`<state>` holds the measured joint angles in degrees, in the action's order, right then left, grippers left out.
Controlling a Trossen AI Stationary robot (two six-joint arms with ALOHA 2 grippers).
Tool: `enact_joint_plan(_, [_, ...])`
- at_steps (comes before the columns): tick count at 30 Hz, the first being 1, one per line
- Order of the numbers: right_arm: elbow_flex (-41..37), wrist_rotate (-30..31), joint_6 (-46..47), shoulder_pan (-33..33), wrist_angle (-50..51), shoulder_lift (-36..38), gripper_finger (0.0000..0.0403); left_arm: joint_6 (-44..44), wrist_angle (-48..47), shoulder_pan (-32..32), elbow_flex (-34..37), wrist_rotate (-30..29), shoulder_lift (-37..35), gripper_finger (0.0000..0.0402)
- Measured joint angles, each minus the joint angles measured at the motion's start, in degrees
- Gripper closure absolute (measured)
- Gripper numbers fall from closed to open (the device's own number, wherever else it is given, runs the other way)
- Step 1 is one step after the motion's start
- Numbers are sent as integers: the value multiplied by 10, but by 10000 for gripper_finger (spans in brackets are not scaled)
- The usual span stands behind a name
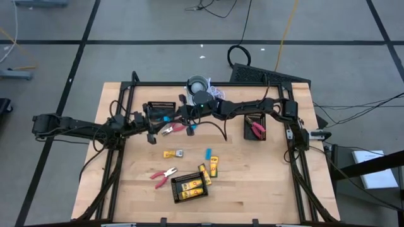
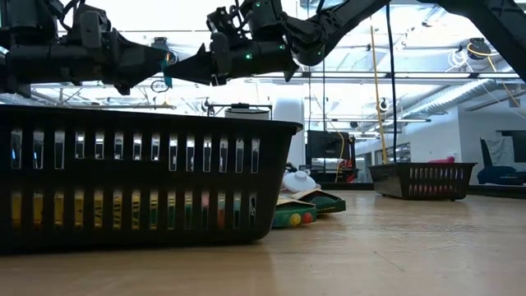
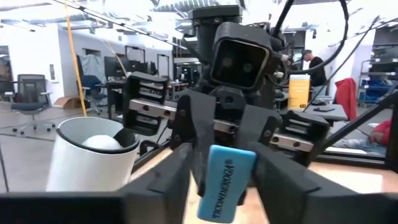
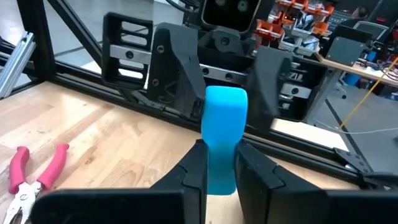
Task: Pick & Place School Supplies
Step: Put the blue eraser into the top black bin
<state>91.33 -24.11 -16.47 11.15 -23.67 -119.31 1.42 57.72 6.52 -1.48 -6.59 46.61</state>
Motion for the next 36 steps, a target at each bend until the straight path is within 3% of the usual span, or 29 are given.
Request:
enact_joint_plan(5, [0,-1,0,0,1,0,359,5,0,0,0,11,0,329])
enact_joint_plan(7, [0,-2,0,0,1,0,359,10,0,0,0,12,0,345])
enact_joint_plan(33, [0,1,-6,0,-1,0,359,30,3,1,0,12,0,346])
enact_joint_plan(36, [0,6,-1,0,-3,0,315,31,-1,0,0,10,0,346])
